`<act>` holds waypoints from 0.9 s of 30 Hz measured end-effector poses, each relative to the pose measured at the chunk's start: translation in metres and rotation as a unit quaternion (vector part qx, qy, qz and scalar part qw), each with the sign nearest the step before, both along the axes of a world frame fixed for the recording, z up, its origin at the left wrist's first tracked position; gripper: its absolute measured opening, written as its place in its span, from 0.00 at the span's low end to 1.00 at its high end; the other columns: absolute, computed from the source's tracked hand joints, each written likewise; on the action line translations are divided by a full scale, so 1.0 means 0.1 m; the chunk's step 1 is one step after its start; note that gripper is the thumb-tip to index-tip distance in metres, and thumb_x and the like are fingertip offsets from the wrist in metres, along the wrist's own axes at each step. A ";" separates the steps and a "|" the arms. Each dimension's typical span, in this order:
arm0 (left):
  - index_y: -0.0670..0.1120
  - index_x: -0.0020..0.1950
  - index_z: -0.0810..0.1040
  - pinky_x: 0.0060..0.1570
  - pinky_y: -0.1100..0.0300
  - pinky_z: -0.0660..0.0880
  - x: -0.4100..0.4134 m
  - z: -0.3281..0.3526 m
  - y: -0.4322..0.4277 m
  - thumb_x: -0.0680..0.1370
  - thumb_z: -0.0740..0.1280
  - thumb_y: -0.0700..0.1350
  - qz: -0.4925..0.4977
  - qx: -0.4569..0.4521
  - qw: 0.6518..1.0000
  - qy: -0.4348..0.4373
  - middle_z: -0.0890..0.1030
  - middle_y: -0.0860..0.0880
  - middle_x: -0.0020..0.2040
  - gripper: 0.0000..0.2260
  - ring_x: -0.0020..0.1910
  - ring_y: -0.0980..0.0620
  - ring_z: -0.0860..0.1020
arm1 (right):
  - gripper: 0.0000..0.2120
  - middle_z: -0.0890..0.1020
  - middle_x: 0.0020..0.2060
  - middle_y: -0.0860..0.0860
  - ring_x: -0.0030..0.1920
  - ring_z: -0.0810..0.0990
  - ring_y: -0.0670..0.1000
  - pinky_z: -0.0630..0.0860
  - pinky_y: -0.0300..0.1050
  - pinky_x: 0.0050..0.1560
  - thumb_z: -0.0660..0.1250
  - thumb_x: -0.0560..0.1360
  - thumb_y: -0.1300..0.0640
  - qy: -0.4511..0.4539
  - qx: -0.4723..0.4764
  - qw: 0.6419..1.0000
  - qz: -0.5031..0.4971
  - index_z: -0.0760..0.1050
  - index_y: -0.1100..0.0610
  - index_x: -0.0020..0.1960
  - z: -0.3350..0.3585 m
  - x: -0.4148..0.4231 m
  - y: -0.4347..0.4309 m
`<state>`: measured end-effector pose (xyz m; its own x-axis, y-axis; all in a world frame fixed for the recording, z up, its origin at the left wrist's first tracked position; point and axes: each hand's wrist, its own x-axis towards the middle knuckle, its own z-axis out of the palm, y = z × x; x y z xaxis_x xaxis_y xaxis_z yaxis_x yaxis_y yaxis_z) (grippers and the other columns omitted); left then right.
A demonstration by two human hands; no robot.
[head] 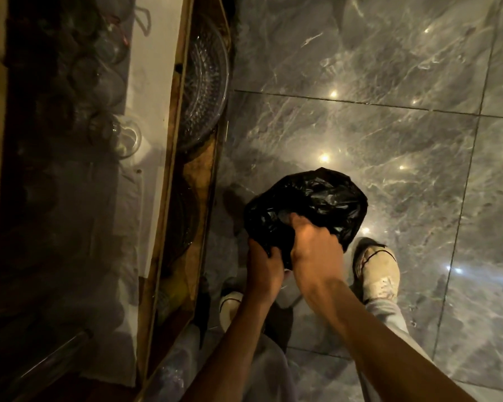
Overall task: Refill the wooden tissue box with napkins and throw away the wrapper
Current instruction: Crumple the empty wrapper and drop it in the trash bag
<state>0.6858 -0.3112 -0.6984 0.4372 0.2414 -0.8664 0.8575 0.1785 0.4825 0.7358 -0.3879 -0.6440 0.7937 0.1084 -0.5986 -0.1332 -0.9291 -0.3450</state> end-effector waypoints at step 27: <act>0.53 0.76 0.59 0.59 0.43 0.77 -0.01 0.24 0.12 0.80 0.65 0.45 0.041 -0.071 0.996 0.014 0.73 0.47 0.70 0.26 0.61 0.49 0.78 | 0.32 0.49 0.79 0.56 0.79 0.43 0.59 0.44 0.62 0.76 0.45 0.81 0.40 -0.103 -0.117 0.975 0.161 0.47 0.54 0.80 -0.37 -0.10 -0.08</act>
<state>0.6847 -0.2987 -0.6747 0.3958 0.1488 -0.9062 0.8501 0.3139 0.4228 0.7259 -0.3956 -0.6809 0.8466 0.2518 -0.4690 0.2280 -0.9677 -0.1079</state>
